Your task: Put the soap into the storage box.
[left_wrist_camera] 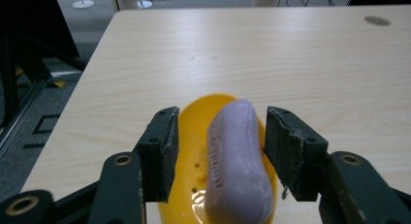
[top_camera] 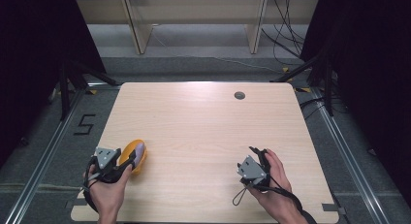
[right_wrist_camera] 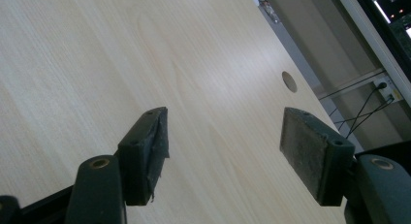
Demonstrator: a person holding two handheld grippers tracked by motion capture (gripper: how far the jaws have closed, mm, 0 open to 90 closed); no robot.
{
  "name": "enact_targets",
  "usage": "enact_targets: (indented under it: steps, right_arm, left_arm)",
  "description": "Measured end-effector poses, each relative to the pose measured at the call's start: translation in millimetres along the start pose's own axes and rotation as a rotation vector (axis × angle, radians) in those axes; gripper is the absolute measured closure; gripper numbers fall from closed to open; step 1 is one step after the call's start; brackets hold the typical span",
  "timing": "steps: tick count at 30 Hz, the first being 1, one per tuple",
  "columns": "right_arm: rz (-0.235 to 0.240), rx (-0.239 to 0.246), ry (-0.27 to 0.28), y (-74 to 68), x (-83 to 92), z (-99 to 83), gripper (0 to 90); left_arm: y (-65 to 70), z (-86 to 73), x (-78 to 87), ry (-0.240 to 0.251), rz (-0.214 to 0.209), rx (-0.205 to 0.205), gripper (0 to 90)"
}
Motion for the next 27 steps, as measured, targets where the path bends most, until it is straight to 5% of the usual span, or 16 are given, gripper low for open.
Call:
enact_targets:
  steps: [8,14,22,27]
  right_arm:
    - [0.000,-0.001,0.000,0.0,-0.2,0.0,35.1]
    - [0.002,0.003,0.002,0.4,-0.3,-0.1,35.0]
    - [0.011,-0.019,-0.006,1.8,-0.2,-3.0,35.1]
    - [0.005,-0.018,-0.006,4.3,-0.5,-4.5,35.0]
  left_arm:
    - [34.8,6.1,7.1,0.032,-0.084,-0.074,45.3]
    - [70.2,-0.8,-0.9,-0.013,-0.227,-0.137,44.6]
    - [113.3,-6.9,-11.7,-0.086,-0.349,-0.261,42.2]
    - [140.3,1.4,-16.1,-0.129,-0.423,-0.387,39.7]
Point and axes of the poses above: each handheld gripper's, and its own axes: x roughly backward along the jaws, z roughly out of its top, y roughly to its right, the point moved 3 cm from there along -x, roughly forward along the jaws, and after that the axes turned 3 degrees about -y, right-handed, at the moved point
